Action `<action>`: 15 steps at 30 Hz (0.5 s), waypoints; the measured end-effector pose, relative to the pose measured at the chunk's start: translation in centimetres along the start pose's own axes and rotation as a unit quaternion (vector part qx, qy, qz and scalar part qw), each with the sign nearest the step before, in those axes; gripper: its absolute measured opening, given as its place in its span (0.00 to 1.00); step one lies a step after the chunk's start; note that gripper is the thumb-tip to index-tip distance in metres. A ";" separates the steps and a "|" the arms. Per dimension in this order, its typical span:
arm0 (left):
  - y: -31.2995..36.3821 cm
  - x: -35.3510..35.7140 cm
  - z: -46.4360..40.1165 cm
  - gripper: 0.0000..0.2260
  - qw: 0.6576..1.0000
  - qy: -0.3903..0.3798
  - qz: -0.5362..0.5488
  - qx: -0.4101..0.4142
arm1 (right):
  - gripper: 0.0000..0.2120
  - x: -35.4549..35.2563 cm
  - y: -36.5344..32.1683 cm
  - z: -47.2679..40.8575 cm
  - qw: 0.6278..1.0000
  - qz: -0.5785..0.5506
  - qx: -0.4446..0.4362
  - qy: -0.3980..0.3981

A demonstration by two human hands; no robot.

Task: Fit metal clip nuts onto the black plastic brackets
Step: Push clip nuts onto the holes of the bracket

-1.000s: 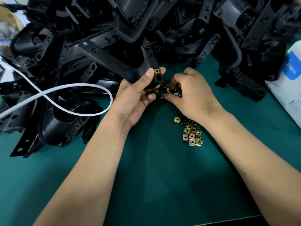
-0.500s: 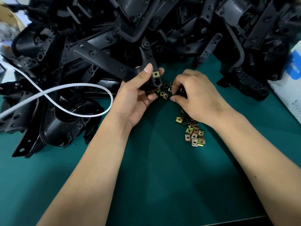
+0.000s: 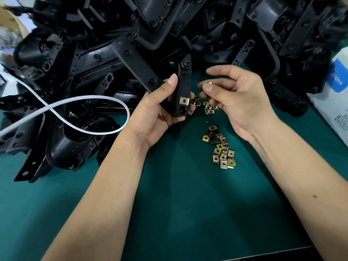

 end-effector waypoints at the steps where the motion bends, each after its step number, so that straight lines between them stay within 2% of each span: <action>1: 0.0 -0.1 -0.1 0.12 1.000 0.002 0.008 -0.003 | 0.11 0.0 0.0 0.0 1.000 -0.013 0.002 0.008; 3: 0.0 -0.2 -0.2 0.11 1.000 0.007 0.026 -0.002 | 0.09 -0.2 0.1 0.2 0.999 -0.033 0.004 0.029; 5: 0.0 -0.2 -0.3 0.05 1.000 0.005 0.022 0.003 | 0.08 -0.5 0.3 0.3 0.998 -0.035 0.006 0.047; 9: -0.3 -0.4 -0.5 0.09 1.000 0.012 0.004 -0.006 | 0.06 -0.6 0.7 0.5 0.998 -0.030 0.005 0.054; 12: -0.7 -0.5 -0.7 0.10 0.999 0.003 0.032 -0.018 | 0.10 0.0 0.8 0.5 1.000 -0.010 0.002 0.023; 15: -0.8 -0.7 -0.9 0.17 0.997 0.002 0.069 -0.027 | 0.09 0.7 0.7 0.6 1.000 0.022 -0.008 -0.009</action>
Point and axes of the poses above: each hand's wrist, its own z-axis away from the middle knuckle, its own x-axis out of the palm, y = z × x, the point moved 10 cm from there along -z, towards the middle knuckle, and after that the axes turned 13 degrees about -x, right-handed, at the moved point
